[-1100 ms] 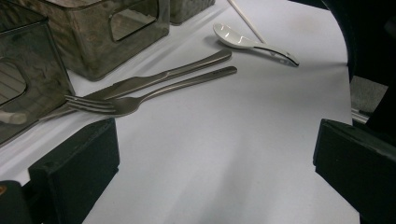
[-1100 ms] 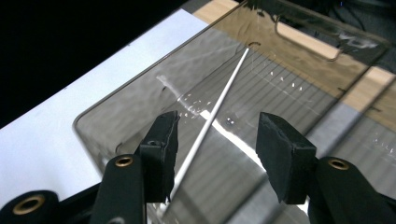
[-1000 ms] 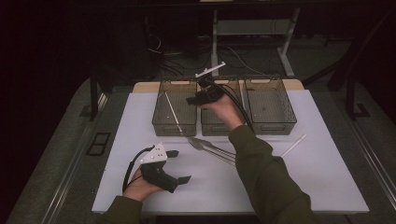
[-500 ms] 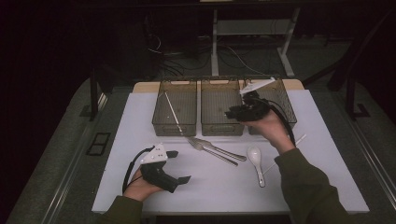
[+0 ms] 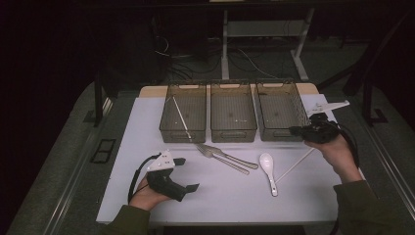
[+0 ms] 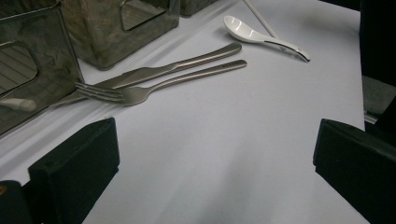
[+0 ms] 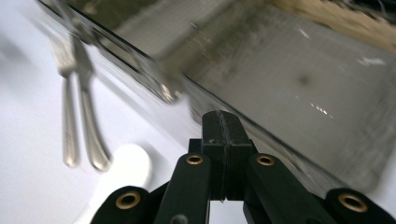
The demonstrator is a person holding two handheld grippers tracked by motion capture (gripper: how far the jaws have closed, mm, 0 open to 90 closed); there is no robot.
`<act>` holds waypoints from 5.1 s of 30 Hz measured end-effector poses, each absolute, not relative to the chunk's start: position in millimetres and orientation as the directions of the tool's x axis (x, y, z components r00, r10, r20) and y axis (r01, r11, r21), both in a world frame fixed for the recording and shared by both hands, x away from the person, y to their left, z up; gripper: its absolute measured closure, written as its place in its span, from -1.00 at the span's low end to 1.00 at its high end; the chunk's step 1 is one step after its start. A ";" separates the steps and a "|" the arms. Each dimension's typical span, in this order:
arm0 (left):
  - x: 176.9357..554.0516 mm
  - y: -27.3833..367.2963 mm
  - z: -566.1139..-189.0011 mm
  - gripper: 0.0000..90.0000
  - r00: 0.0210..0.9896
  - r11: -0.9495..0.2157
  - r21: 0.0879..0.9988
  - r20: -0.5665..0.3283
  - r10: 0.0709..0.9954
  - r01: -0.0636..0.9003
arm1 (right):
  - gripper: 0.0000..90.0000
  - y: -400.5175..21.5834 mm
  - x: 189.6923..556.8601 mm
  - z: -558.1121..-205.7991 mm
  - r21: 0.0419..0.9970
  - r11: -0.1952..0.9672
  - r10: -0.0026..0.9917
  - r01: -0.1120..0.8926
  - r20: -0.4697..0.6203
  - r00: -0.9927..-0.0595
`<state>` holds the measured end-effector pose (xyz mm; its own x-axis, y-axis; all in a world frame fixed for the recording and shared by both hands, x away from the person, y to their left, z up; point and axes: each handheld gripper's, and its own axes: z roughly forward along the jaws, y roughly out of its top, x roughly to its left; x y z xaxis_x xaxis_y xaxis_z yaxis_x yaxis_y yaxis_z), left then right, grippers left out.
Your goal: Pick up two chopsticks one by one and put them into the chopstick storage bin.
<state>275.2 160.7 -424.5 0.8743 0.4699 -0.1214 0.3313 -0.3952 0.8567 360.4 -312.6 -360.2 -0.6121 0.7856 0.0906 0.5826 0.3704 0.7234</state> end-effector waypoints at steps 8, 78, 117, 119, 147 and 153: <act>275.1 161.4 -424.2 -1.00 0.874 -0.393 0.858 -0.121 0.470 0.331 | 0.99 -363.6 359.4 -375.5 0.684 0.337 0.859 0.647 0.057 -0.508; 274.1 160.0 -424.6 -1.00 0.877 -0.403 0.854 -0.119 0.466 0.330 | 0.81 -417.6 336.1 -420.6 0.617 0.321 0.890 0.718 0.062 -0.452; 274.1 159.4 -424.8 -1.00 0.877 -0.406 0.853 -0.116 0.467 0.329 | 0.82 -283.8 291.5 -437.4 0.607 0.741 0.362 0.288 0.000 -0.932; 274.6 159.3 -425.0 -1.00 0.878 -0.407 0.853 -0.114 0.465 0.326 | 0.83 -285.1 295.1 -437.5 0.609 0.737 0.370 0.294 0.000 -0.929; 274.8 158.9 -426.0 -1.00 0.876 -0.404 0.852 -0.120 0.468 0.333 | 0.99 -401.2 371.0 -431.2 0.625 0.395 0.888 0.673 -0.071 -0.454; 275.2 159.5 -425.9 -1.00 0.876 -0.405 0.851 -0.123 0.467 0.336 | 0.99 -413.4 377.7 -435.7 0.605 0.371 0.913 0.704 -0.100 -0.395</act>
<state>275.2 159.5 -425.9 0.8755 0.4672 -0.1231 0.3355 -0.4046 0.8507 377.7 -413.4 -435.7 -0.3953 0.9131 -0.1001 0.7045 0.3713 0.6048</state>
